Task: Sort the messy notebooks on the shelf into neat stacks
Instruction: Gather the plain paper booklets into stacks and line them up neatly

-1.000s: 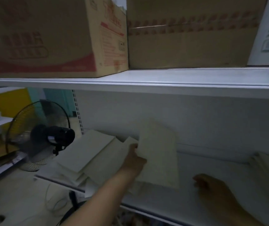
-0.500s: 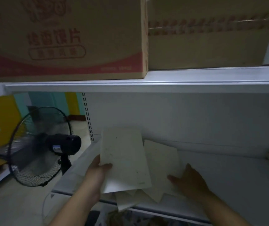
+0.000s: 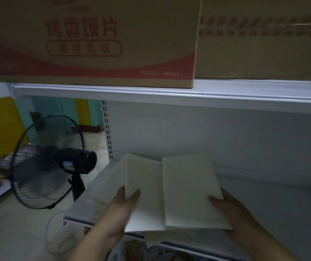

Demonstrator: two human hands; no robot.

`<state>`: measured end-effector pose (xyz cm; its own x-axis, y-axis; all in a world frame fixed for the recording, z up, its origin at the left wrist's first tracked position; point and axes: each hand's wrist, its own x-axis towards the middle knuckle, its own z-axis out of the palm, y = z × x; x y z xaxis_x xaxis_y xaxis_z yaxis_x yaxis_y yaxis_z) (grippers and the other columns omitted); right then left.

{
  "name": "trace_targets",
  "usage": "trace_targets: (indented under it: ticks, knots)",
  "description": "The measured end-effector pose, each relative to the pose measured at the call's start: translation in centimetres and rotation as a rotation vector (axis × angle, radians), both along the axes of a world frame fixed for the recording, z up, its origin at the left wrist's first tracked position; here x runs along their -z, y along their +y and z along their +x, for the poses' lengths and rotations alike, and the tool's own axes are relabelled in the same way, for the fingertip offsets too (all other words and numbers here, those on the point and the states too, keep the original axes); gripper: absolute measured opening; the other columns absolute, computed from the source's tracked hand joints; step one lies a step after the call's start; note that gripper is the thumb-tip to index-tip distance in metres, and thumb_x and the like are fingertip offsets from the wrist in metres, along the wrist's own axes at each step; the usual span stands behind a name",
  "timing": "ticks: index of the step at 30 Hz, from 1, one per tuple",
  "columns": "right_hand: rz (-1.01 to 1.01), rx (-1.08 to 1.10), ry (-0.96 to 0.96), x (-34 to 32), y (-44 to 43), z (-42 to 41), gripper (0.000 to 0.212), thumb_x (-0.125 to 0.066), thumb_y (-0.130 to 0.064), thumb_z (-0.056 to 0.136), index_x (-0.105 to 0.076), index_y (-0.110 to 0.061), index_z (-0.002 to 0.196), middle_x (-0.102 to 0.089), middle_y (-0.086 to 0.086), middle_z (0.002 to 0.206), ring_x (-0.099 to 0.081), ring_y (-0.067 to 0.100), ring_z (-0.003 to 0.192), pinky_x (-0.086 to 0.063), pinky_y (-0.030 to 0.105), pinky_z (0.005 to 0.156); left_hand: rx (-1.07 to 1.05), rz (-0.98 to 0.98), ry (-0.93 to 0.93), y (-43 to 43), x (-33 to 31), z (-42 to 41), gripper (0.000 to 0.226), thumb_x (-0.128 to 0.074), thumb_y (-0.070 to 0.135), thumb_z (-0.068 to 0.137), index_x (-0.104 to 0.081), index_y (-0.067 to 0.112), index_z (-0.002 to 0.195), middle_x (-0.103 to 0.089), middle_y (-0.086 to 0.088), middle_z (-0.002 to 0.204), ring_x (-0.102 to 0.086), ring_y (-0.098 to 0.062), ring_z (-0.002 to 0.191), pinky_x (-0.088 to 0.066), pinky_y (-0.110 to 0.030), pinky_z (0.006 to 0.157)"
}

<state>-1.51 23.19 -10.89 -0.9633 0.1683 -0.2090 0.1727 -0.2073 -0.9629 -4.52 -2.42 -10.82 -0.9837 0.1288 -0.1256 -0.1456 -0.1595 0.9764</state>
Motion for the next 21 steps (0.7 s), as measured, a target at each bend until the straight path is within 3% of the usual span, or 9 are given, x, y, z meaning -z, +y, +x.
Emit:
trace_targets:
  ticks: [2, 6, 9, 10, 12, 14, 16, 21]
  knots:
    - [0.123, -0.068, -0.002, -0.3, -3.8, -1.0, 0.020, -0.056, 0.001, 0.087, -0.066, -0.014, 0.096, -0.075, 0.004, 0.086, -0.069, 0.023, 0.075, -0.051, 0.028, 0.062, 0.011, -0.003, 0.007, 0.2, -0.4, 0.4, 0.035, -0.055, 0.024, 0.094, -0.046, 0.018, 0.127, -0.063, 0.000, 0.115, -0.061, -0.017, 0.102, -0.047, -0.032, 0.087]
    - [0.398, -0.142, 0.064, -0.7, -8.7, -2.7, 0.011, -0.056, -0.013, 0.091, -0.066, -0.015, 0.093, -0.072, -0.001, 0.088, -0.067, 0.015, 0.078, -0.051, 0.028, 0.069, -0.012, 0.062, -0.055, -2.0, -0.4, 0.5, 0.032, -0.058, 0.006, 0.089, -0.052, 0.015, 0.120, -0.070, -0.012, 0.105, -0.068, -0.031, 0.093, -0.055, -0.037, 0.073]
    - [0.650, -0.146, 0.107, -0.9, -9.2, -4.0, 0.028, -0.048, -0.028, 0.094, -0.065, -0.018, 0.074, -0.068, 0.000, 0.073, -0.065, 0.017, 0.068, -0.051, 0.033, 0.065, -0.085, 0.133, -0.048, -5.3, -0.7, 0.8, 0.029, -0.053, 0.006, 0.091, -0.057, 0.022, 0.116, -0.073, -0.009, 0.104, -0.069, -0.031, 0.093, -0.054, -0.039, 0.074]
    - [0.750, -0.122, 0.121, -0.7, -9.1, -4.6, 0.025, -0.048, -0.030, 0.094, -0.064, -0.021, 0.077, -0.067, -0.001, 0.075, -0.065, 0.019, 0.072, -0.051, 0.034, 0.068, -0.114, 0.159, -0.042, -6.4, -0.7, 0.9, 0.028, -0.051, 0.008, 0.093, -0.057, 0.025, 0.114, -0.074, -0.007, 0.102, -0.070, -0.029, 0.091, -0.055, -0.037, 0.071]
    - [1.016, -0.109, 0.115, 0.1, -9.5, -5.8, 0.020, -0.050, -0.034, 0.093, -0.060, -0.022, 0.105, -0.067, 0.001, 0.094, -0.064, 0.021, 0.093, -0.047, 0.027, 0.077, -0.168, 0.186, -0.037, -8.3, -0.7, 0.9, 0.027, -0.048, 0.010, 0.095, -0.058, 0.030, 0.110, -0.075, -0.002, 0.096, -0.071, -0.026, 0.085, -0.057, -0.035, 0.063]
    - [1.131, -0.116, 0.098, 0.8, -10.6, -6.9, 0.042, -0.050, -0.042, 0.091, -0.048, -0.019, 0.125, -0.065, 0.003, 0.107, -0.061, 0.022, 0.102, -0.045, 0.027, 0.081, -0.210, 0.180, -0.022, -10.0, -0.8, 0.8, 0.025, -0.047, 0.014, 0.097, -0.057, 0.033, 0.109, -0.075, 0.000, 0.094, -0.069, -0.027, 0.087, -0.055, -0.037, 0.066]
    - [1.143, -0.086, 0.099, 0.6, -12.4, -7.8, 0.058, -0.047, -0.054, 0.089, -0.038, -0.018, 0.133, -0.062, 0.006, 0.115, -0.060, 0.025, 0.107, -0.048, 0.032, 0.085, -0.236, 0.157, -0.009, -11.4, -0.9, 0.8, 0.025, -0.046, 0.018, 0.097, -0.055, 0.037, 0.111, -0.075, 0.001, 0.095, -0.069, -0.027, 0.088, -0.053, -0.039, 0.071]
    - [1.331, -0.125, -0.050, -0.1, -15.6, -9.2, 0.101, -0.042, -0.074, 0.080, -0.004, -0.011, 0.149, -0.032, 0.013, 0.146, -0.044, 0.028, 0.127, -0.041, 0.036, 0.096, -0.230, 0.126, 0.016, -13.2, -1.0, 0.9, 0.025, -0.046, 0.019, 0.097, -0.057, 0.039, 0.108, -0.075, 0.001, 0.098, -0.071, -0.027, 0.085, -0.054, -0.040, 0.071]
